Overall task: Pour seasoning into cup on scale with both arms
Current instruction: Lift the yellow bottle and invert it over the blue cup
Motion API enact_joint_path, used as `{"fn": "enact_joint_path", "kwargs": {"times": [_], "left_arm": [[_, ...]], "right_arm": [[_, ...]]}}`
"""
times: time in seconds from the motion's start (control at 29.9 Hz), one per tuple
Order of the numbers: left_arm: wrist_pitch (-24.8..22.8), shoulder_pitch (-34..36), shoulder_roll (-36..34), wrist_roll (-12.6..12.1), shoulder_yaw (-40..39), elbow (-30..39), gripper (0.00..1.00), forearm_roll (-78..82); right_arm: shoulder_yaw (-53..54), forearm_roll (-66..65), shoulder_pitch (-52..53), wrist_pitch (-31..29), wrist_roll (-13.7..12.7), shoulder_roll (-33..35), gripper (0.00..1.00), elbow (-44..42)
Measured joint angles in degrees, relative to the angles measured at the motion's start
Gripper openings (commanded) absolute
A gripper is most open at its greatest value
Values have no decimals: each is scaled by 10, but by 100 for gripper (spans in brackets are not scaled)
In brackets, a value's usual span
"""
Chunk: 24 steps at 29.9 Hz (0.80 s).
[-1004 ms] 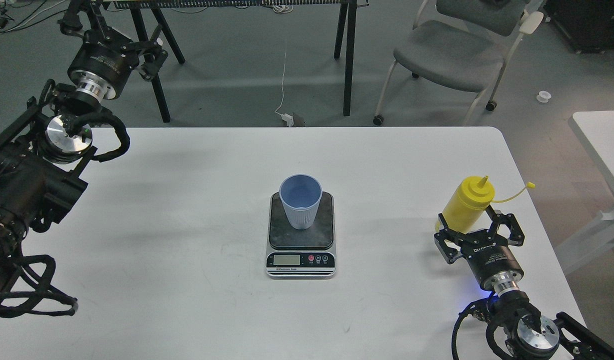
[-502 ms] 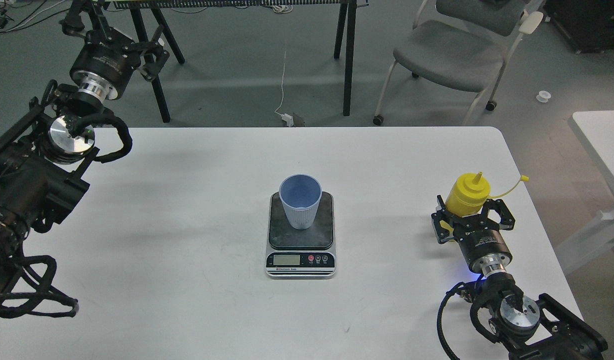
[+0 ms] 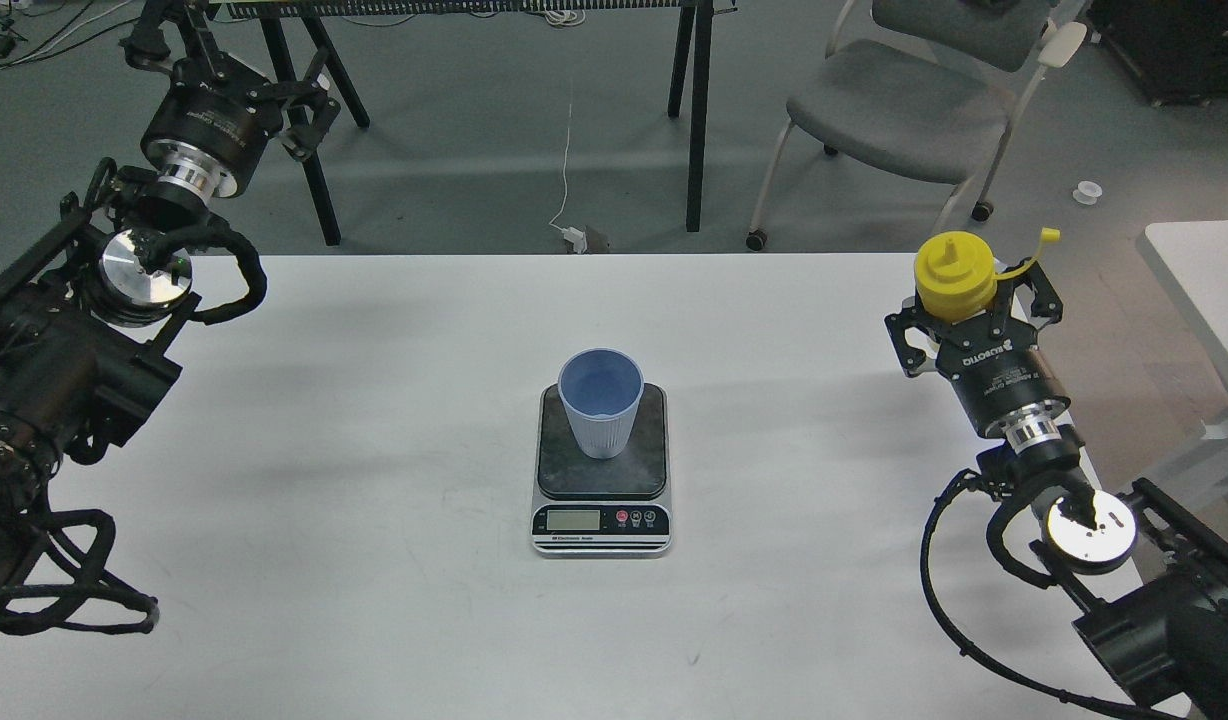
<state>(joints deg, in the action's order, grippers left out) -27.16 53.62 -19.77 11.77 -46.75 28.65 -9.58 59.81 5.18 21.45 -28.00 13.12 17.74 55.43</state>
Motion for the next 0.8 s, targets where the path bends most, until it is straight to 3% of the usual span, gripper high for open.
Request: {"fn": "enact_joint_path", "kwargs": {"times": [0.33, 0.64, 0.8], "left_arm": [[-8, -25, -4, 1, -11, -2, 99, -7], [-8, -67, -9, 0, -33, -5, 99, -11], [-8, -88, -2, -1, -55, -5, 99, -13]], "right_arm": [[2, -349, 121, 2, 4, -10, 39, 46], [-23, -739, 168, 40, 25, -31, 38, 103], [-94, -854, 213, 79, 32, -38, 38, 110]]}}
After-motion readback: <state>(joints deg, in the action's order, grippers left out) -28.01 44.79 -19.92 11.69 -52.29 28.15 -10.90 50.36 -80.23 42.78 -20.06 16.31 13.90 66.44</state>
